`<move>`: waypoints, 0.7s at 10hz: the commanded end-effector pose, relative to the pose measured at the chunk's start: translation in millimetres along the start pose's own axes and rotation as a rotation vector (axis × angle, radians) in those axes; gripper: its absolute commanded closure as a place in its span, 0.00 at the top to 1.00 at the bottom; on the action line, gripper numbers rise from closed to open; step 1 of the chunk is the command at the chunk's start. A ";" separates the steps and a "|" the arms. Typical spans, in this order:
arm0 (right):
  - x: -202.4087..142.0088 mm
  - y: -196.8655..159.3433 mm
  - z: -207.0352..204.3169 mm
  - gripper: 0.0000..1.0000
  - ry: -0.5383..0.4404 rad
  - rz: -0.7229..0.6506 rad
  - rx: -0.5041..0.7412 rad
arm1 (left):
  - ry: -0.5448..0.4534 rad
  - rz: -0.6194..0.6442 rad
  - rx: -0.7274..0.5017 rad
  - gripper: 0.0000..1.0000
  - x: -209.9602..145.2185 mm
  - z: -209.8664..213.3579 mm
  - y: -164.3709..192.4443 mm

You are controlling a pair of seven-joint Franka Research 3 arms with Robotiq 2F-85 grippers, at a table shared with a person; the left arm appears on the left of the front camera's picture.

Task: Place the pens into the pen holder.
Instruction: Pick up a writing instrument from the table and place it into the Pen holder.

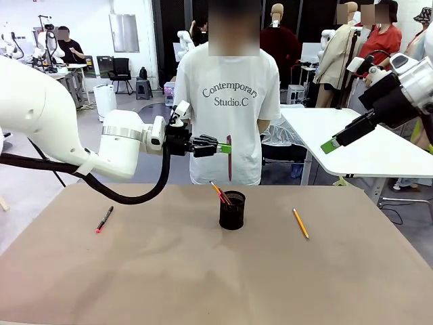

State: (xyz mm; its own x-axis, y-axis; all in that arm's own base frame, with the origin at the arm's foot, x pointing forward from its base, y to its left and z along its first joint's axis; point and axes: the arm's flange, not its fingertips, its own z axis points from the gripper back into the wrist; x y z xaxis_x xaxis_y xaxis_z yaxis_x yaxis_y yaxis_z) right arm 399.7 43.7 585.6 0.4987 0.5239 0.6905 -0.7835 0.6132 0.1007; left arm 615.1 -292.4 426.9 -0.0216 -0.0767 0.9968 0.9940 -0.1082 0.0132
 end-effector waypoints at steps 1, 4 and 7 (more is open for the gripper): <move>2.1 -1.2 -0.5 1.00 -0.025 -0.005 0.016 | 0.004 0.029 -0.012 0.00 4.5 -2.7 -6.6; 2.1 -1.2 -0.5 1.00 -0.025 -0.005 0.016 | 0.001 0.014 -0.007 0.00 0.9 -3.8 -1.5; 2.1 -1.2 -0.5 1.00 -0.025 -0.005 0.016 | -0.016 -0.034 0.010 0.00 -23.9 -14.1 17.8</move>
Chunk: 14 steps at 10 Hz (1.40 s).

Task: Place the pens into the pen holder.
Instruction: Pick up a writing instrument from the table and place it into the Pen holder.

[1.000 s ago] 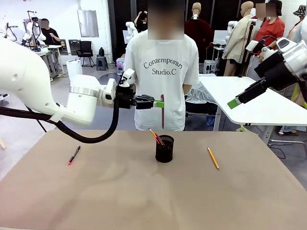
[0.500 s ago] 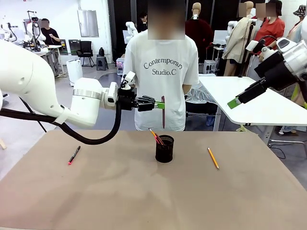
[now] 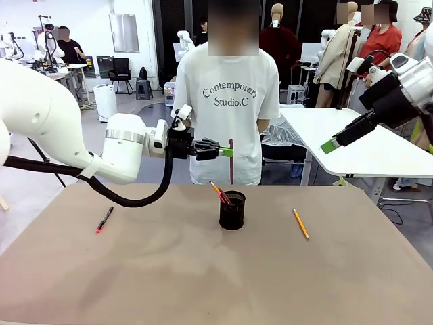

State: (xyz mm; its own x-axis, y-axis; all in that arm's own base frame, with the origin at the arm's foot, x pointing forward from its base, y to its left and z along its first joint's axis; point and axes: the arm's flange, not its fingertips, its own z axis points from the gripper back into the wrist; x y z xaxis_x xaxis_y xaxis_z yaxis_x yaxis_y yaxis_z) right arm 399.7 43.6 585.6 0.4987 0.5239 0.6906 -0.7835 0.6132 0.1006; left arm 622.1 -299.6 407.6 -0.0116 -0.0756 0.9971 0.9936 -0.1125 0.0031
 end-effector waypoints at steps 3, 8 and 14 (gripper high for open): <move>2.1 -1.2 -0.6 1.00 -0.025 -0.005 0.016 | -0.018 -0.120 0.000 0.00 -23.2 -13.3 26.0; 2.1 -1.2 -0.6 1.00 -0.025 -0.005 0.016 | 0.007 -0.120 0.006 0.00 -33.5 -18.0 33.2; 2.1 -1.2 -0.6 1.00 -0.025 -0.005 0.016 | 0.014 -0.084 0.010 0.00 -47.6 -21.1 37.7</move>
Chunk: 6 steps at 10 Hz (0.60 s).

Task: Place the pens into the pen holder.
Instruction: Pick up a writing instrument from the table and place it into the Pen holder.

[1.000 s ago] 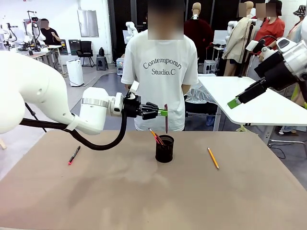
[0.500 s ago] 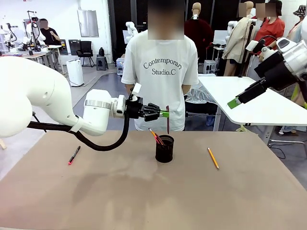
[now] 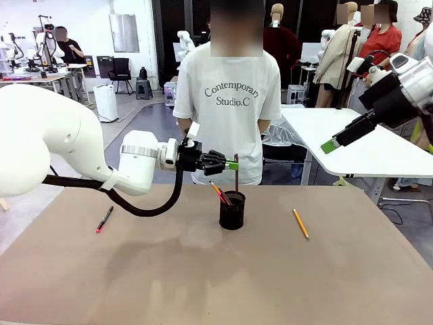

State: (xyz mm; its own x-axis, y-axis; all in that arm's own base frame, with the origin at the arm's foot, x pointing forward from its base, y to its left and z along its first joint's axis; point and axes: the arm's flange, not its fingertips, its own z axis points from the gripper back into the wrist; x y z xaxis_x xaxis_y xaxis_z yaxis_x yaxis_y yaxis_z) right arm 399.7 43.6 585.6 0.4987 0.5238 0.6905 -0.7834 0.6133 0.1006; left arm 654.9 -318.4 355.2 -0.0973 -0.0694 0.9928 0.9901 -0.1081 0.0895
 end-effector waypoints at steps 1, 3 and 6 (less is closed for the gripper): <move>2.1 -1.2 -0.6 1.00 -0.025 -0.005 0.016 | 0.011 0.007 -0.001 0.00 2.7 -1.9 4.1; 2.1 -1.2 -0.6 1.00 -0.025 -0.005 0.016 | 0.017 0.011 0.001 0.00 1.4 -2.0 4.4; 2.1 -1.2 -0.6 1.00 -0.025 -0.005 0.016 | 0.024 0.020 0.006 0.54 0.8 0.6 3.4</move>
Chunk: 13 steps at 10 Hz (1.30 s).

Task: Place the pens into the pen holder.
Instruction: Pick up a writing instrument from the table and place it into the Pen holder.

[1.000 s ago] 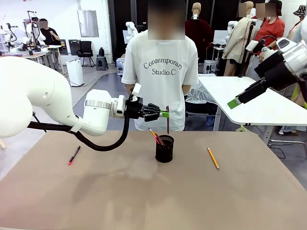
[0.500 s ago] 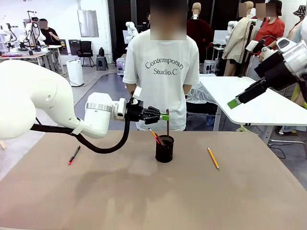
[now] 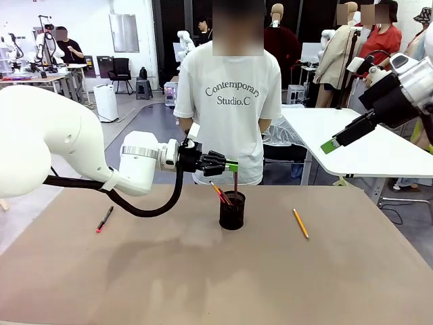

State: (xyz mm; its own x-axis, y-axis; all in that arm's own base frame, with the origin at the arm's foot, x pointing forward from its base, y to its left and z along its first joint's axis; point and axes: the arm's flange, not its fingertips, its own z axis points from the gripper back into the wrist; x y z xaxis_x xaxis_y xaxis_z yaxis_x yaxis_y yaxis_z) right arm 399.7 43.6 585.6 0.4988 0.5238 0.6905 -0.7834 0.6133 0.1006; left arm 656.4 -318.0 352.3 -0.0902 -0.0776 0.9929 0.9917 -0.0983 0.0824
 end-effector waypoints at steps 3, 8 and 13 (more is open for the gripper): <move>2.1 -1.2 -0.6 1.00 -0.025 -0.005 0.016 | 0.023 0.010 -0.015 1.00 5.1 3.1 0.1; 2.1 -1.2 -0.6 1.00 -0.025 -0.005 0.016 | 0.063 0.003 0.023 1.00 14.4 11.8 -4.5; 2.1 -1.2 -0.6 1.00 -0.025 -0.005 0.016 | 0.241 0.089 -0.001 1.00 41.3 53.3 -26.3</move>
State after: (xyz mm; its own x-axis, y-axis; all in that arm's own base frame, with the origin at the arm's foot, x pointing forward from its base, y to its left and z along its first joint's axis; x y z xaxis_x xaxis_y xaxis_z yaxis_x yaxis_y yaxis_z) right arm 399.7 43.7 585.6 0.4988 0.5239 0.6905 -0.7835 0.6132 0.1006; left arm 648.1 -280.4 384.2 -0.0360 -0.2437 0.9692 0.9973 -0.0707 0.0193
